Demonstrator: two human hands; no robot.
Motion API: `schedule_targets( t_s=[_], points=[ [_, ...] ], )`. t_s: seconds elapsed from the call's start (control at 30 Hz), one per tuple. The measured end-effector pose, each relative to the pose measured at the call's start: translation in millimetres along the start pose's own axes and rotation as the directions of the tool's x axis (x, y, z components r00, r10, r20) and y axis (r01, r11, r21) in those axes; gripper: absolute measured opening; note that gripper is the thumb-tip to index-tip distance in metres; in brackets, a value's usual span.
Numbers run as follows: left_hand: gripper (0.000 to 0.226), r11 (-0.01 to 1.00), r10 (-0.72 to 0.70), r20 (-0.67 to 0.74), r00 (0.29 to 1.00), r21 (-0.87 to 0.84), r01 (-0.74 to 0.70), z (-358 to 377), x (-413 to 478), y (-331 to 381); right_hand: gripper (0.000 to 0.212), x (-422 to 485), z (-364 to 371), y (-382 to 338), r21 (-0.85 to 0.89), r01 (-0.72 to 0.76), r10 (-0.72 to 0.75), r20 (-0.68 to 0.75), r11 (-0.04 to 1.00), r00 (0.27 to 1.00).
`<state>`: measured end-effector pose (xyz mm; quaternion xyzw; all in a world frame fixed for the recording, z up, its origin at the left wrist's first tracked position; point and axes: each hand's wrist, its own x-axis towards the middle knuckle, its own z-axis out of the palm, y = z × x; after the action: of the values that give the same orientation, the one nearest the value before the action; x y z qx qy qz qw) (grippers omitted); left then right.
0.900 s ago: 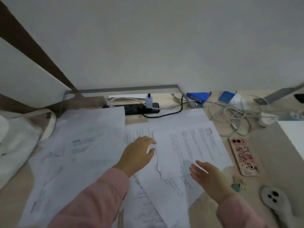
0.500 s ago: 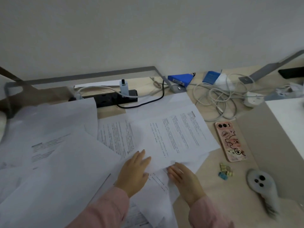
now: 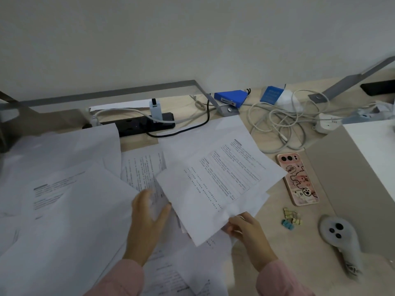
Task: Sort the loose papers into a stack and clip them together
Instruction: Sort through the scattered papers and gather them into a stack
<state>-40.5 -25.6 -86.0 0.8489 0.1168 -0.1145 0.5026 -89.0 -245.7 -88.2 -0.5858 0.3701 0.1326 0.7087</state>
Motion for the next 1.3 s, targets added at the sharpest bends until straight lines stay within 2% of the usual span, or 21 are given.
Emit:
schedule_targets(
  t_s=[0.1, 0.2, 0.3, 0.37, 0.53, 0.67, 0.77, 0.87, 0.97, 1.0, 1.1, 1.17, 1.23, 1.3],
  points=[
    [0.070, 0.962, -0.192, -0.011, 0.981, -0.201, 0.186, -11, 9, -2, 0.016, -3, -16, 0, -0.047, -0.037, 0.041, 0.098, 0.998, 0.994],
    [0.067, 0.840, -0.347, 0.136, 0.928, -0.395, 0.372, -18, 13, -4, 0.009, -7, -30, 2, -0.091, -0.092, 0.111, 0.220, 0.992, 0.969],
    [0.048, 0.729, -0.395, 0.215, 0.893, -0.518, 0.448, -23, 5, -4, 0.019, -13, -36, 7, -0.186, -0.121, 0.165, 0.243, 0.975, 0.956],
    [0.033, 0.731, -0.404, 0.182, 0.896, -0.525, 0.436, -23, -5, -4, 0.016, -18, -33, 10, -0.214, -0.128, 0.170, 0.190, 0.968, 0.967],
    [0.022, 0.783, -0.373, 0.114, 0.921, -0.495, 0.378, -25, -26, -3, 0.017, -27, -15, 21, -0.213, -0.095, 0.114, 0.077, 0.972, 0.991],
    [0.016, 0.886, -0.291, -0.107, 0.951, -0.406, 0.225, -53, -43, -5, 0.011, -30, -11, 22, -0.360, 0.034, -0.056, -0.049, 0.932, 0.997],
    [0.012, 0.955, -0.200, -0.297, 0.934, -0.274, 0.118, -91, -57, -1, 0.014, -29, -14, 19, -0.426, 0.062, -0.120, -0.111, 0.902, 0.986],
    [0.019, 0.979, -0.105, -0.401, 0.910, -0.204, 0.023, -129, -73, 15, 0.012, -30, -8, 12, -0.487, 0.126, -0.182, -0.070, 0.864, 0.981],
    [0.017, 0.988, -0.030, -0.459, 0.888, -0.150, -0.044, -159, -89, 39, 0.018, -37, 10, 4, -0.542, 0.203, -0.205, 0.057, 0.815, 0.977],
    [0.012, 0.991, -0.016, -0.454, 0.891, -0.126, -0.047, -166, -92, 46, 0.020, -39, 16, 2, -0.550, 0.220, -0.198, 0.100, 0.806, 0.975],
    [0.021, 0.995, 0.056, -0.363, 0.930, -0.058, -0.083, -165, -96, 61, 0.029, -46, 34, 0, -0.543, 0.248, -0.161, 0.203, 0.802, 0.966],
    [0.013, 0.997, 0.076, -0.290, 0.954, 0.039, -0.067, -147, -90, 63, 0.036, -49, 42, 3, -0.529, 0.249, -0.130, 0.251, 0.811, 0.959],
    [0.027, 0.996, 0.058, -0.211, 0.976, 0.082, -0.041, -113, -77, 61, 0.048, -50, 45, 7, -0.531, 0.237, -0.092, 0.284, 0.814, 0.954],
    [0.036, 1.000, 0.006, -0.130, 0.991, 0.030, -0.002, -75, -62, 58, 0.067, -48, 44, 12, -0.563, 0.245, -0.075, 0.308, 0.789, 0.948]
  ],
)
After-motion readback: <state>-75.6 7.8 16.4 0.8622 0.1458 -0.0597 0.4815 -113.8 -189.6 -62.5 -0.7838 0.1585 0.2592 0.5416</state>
